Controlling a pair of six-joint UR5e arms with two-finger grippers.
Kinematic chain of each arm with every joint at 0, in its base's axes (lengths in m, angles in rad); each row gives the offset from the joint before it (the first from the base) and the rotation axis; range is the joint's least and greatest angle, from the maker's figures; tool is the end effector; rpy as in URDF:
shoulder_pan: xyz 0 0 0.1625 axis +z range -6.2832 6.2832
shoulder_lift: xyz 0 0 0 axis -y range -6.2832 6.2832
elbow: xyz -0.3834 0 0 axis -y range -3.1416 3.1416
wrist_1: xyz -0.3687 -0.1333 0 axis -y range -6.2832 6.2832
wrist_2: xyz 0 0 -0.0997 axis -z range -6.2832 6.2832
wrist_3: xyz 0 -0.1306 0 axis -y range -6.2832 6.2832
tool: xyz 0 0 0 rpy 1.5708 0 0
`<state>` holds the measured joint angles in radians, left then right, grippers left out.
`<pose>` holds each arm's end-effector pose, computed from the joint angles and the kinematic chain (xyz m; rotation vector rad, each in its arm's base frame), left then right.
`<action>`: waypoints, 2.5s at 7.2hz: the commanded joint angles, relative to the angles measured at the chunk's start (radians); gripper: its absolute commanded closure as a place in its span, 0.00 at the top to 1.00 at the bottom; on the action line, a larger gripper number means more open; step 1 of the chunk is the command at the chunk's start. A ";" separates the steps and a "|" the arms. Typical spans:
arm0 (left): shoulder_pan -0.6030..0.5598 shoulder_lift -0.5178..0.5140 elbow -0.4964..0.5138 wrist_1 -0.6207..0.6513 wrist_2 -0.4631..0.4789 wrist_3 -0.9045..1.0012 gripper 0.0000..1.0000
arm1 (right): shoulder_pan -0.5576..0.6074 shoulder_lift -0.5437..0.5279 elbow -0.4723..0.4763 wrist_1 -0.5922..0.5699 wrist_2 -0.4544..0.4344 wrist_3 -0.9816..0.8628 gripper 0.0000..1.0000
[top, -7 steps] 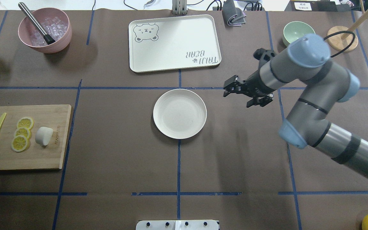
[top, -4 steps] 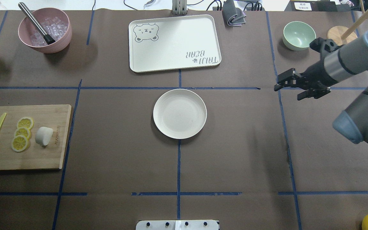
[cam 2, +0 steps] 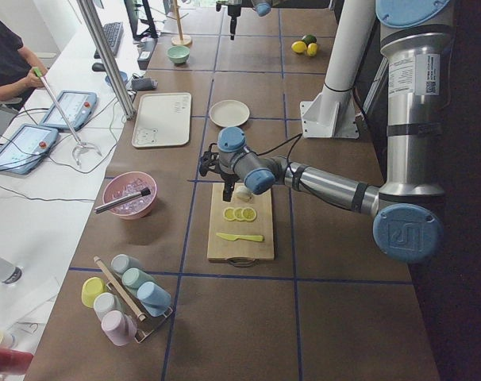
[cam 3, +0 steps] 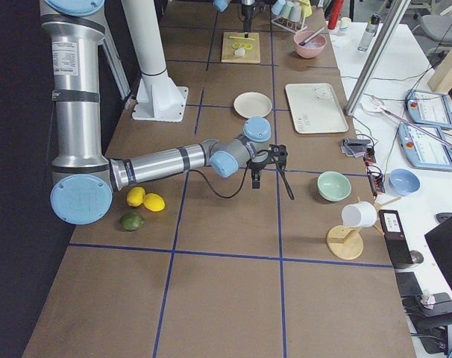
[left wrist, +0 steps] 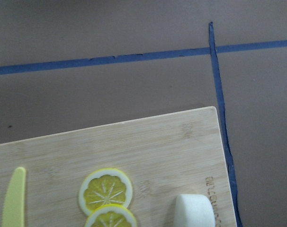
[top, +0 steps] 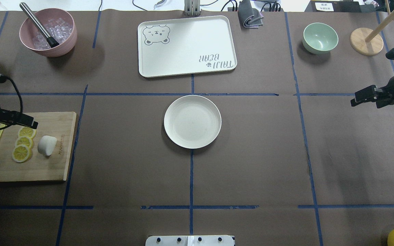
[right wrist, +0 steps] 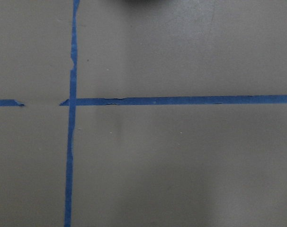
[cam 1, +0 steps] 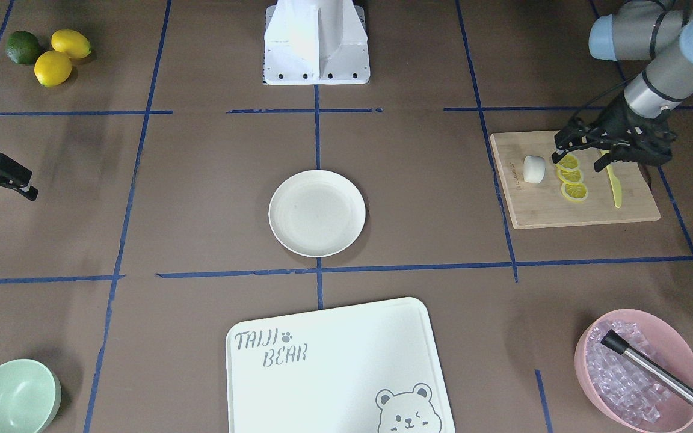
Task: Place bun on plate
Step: 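Release the plate with the right gripper while the left arm reaches toward the board, then lower the left gripper onto the white bun and grasp it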
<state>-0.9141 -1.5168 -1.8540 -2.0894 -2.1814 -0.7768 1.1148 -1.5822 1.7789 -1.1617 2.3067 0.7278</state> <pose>0.2494 -0.4192 0.4722 0.1635 0.9125 0.1168 -0.1767 -0.4639 0.4966 0.0817 -0.9120 0.0297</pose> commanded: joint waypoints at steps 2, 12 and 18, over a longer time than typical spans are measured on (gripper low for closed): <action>0.147 -0.008 0.016 -0.001 0.132 -0.021 0.99 | 0.011 -0.007 -0.001 -0.022 -0.004 -0.051 1.00; 0.182 -0.009 0.044 0.003 0.134 -0.018 0.93 | 0.011 -0.018 0.001 -0.021 -0.004 -0.051 1.00; 0.195 -0.014 0.052 0.003 0.132 -0.016 0.38 | 0.011 -0.019 0.004 -0.021 -0.003 -0.051 1.00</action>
<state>-0.7195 -1.5309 -1.8025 -2.0862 -2.0482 -0.7936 1.1260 -1.6004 1.7809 -1.1827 2.3040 0.6765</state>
